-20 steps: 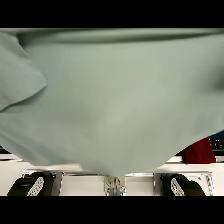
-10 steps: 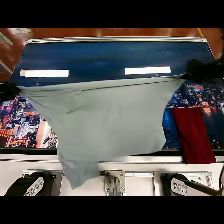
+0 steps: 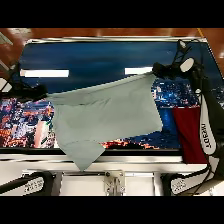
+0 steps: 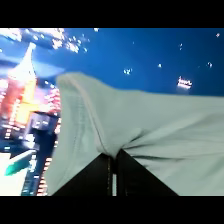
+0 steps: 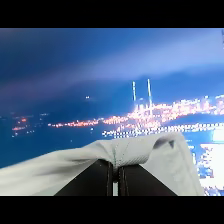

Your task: Fold the shirts.

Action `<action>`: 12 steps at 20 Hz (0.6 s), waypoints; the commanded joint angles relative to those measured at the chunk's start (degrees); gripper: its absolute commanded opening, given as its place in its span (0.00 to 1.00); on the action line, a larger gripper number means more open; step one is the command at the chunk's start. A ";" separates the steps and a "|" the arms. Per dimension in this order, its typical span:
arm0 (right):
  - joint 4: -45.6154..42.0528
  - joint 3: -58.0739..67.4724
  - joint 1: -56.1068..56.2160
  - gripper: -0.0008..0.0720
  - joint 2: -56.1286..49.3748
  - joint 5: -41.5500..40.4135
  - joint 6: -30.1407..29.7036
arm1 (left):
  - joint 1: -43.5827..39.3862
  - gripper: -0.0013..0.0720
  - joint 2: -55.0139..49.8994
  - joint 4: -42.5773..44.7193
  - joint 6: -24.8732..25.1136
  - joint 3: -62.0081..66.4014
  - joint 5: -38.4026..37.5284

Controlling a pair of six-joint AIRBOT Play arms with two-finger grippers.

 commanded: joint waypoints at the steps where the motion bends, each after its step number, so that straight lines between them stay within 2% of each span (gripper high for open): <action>1: 1.77 -0.07 2.21 0.11 -3.74 -3.48 0.04 | -1.20 0.08 -6.19 -3.74 -0.72 -0.13 -2.60; 2: 2.58 -0.04 2.21 0.14 -3.45 -4.92 -0.02 | -0.81 0.35 -6.51 -3.82 -1.20 -0.11 -4.74; 3: 2.97 -0.04 1.92 0.49 -2.78 -5.33 -0.07 | 0.07 0.75 -6.29 -3.82 -1.36 0.00 -7.17; 4: 2.58 -0.04 1.22 0.92 -1.53 -3.65 -1.36 | 1.49 0.86 -6.08 -3.72 -1.31 0.57 -10.40; 6: -1.27 -0.04 -1.51 0.94 2.27 4.22 -5.79 | 5.75 0.86 -4.98 -3.74 0.31 1.38 -18.67; 9: -13.38 -0.13 -9.07 0.94 6.56 24.68 -7.34 | 11.89 0.85 0.11 -3.78 6.49 -3.61 -28.83; 10: -14.78 -0.20 -12.44 0.94 6.47 31.36 -7.39 | 13.51 0.86 3.54 -3.80 8.09 -9.14 -28.81; 12: -12.70 -2.71 -18.53 0.94 6.38 37.94 -7.56 | 16.02 0.86 10.38 -4.35 8.72 -22.67 -24.48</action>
